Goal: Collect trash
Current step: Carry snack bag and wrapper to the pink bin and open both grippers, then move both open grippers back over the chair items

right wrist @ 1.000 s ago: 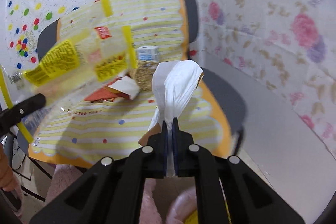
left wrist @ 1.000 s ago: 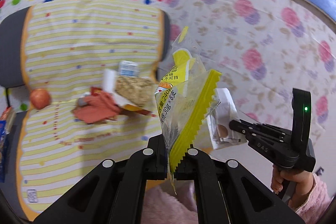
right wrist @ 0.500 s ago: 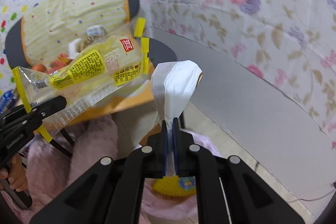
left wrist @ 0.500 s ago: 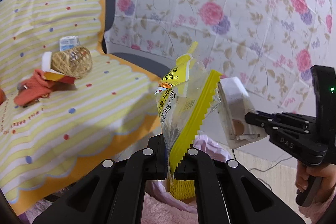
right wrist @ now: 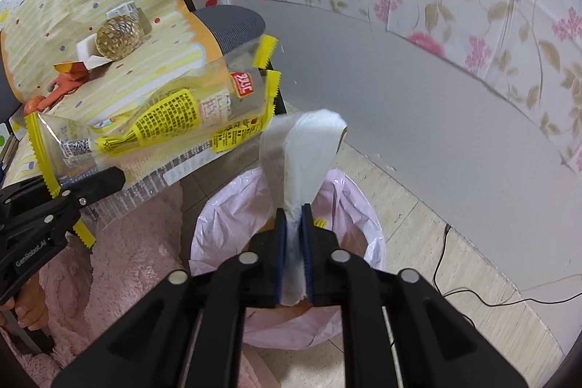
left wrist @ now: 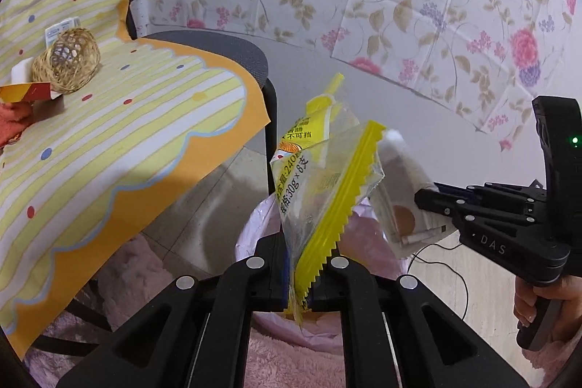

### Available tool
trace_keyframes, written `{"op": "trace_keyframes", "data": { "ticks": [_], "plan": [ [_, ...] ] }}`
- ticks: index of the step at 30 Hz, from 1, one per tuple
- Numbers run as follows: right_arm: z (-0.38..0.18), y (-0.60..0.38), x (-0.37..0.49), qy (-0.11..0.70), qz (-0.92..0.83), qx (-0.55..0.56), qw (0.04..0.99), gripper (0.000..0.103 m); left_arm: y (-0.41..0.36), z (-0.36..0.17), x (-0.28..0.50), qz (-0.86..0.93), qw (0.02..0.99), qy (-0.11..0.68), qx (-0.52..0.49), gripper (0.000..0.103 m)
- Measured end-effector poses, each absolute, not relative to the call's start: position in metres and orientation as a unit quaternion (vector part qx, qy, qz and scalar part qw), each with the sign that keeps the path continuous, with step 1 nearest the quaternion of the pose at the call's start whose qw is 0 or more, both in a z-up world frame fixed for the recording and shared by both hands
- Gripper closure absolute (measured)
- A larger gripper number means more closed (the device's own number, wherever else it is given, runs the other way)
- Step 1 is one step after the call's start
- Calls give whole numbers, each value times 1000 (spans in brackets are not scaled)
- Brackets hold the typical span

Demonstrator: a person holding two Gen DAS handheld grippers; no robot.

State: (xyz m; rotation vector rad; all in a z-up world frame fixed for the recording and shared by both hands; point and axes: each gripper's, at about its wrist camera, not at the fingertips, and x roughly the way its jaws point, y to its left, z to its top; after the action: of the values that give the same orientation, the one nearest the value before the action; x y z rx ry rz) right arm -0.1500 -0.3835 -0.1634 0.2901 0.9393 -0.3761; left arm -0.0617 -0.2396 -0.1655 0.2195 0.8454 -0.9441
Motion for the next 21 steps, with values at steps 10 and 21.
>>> {"op": "trace_keyframes", "data": {
  "ticks": [10, 21],
  "plan": [
    [-150, -399, -148, 422, -202, 137, 873, 62, -246, -162, -53, -445, 798, 396, 96, 53],
    [-89, -378, -136, 324, -125, 143, 927, 62, -173, -119, -28, -358, 861, 354, 68, 53]
  ]
}}
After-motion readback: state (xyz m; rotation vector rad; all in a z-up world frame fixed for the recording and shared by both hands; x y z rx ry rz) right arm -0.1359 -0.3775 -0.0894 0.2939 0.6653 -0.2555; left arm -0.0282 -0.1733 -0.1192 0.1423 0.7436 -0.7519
